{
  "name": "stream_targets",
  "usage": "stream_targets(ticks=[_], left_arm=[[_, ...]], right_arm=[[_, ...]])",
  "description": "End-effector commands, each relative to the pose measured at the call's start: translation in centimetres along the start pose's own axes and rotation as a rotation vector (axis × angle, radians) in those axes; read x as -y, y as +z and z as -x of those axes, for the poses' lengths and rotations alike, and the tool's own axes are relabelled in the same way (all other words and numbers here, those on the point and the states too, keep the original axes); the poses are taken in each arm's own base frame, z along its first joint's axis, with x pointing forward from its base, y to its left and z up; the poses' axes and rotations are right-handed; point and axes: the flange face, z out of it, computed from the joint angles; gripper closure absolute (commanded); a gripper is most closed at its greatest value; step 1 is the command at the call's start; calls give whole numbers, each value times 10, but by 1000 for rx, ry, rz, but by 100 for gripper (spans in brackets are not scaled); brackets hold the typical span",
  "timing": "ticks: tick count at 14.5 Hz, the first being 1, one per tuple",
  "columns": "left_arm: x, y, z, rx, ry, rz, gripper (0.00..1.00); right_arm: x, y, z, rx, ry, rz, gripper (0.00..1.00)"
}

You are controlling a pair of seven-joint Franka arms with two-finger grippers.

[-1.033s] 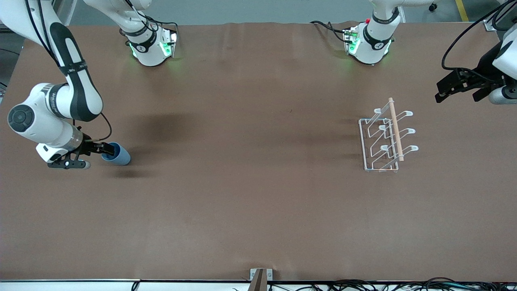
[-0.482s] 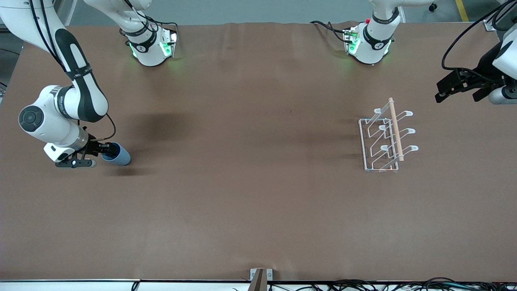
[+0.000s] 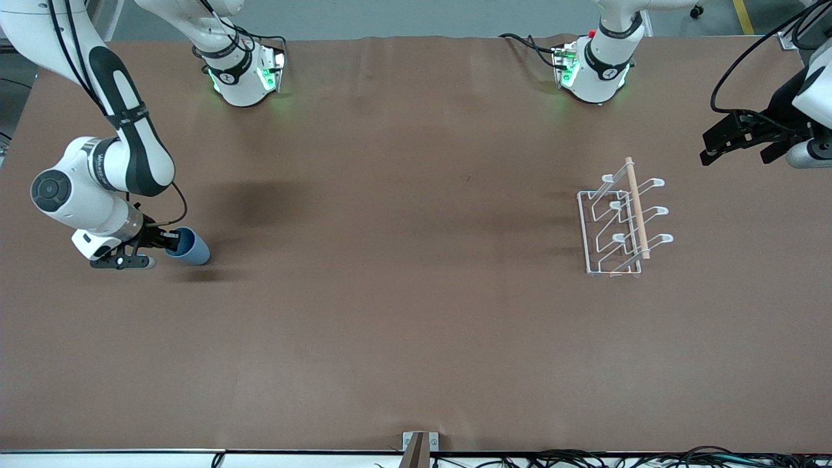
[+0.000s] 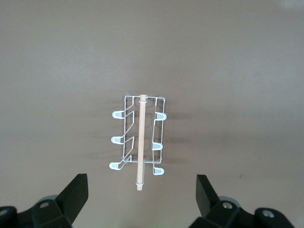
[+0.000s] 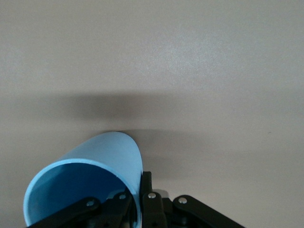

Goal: Hang cup on cup holder
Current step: 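Close the right gripper around the blue cup's rim, then lift the blue cup sideways with the right gripper toward the table middle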

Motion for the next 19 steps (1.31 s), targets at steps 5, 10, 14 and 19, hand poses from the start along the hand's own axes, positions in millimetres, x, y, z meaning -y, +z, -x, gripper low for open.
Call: stream_targets(ticks=[5, 10, 14, 19], left_arm=[[-2, 0, -4, 0, 3, -7, 0], [-5, 0, -3, 0, 6, -7, 0], [-3, 3, -6, 5, 0, -6, 0], [-2, 3, -6, 5, 13, -7, 0]], right_arm=[[1, -66, -22, 51, 51, -55, 100], [37, -138, -24, -35, 89, -74, 98], [105, -141, -20, -14, 129, -319, 100], [205, -131, -7, 46, 130, -620, 100]])
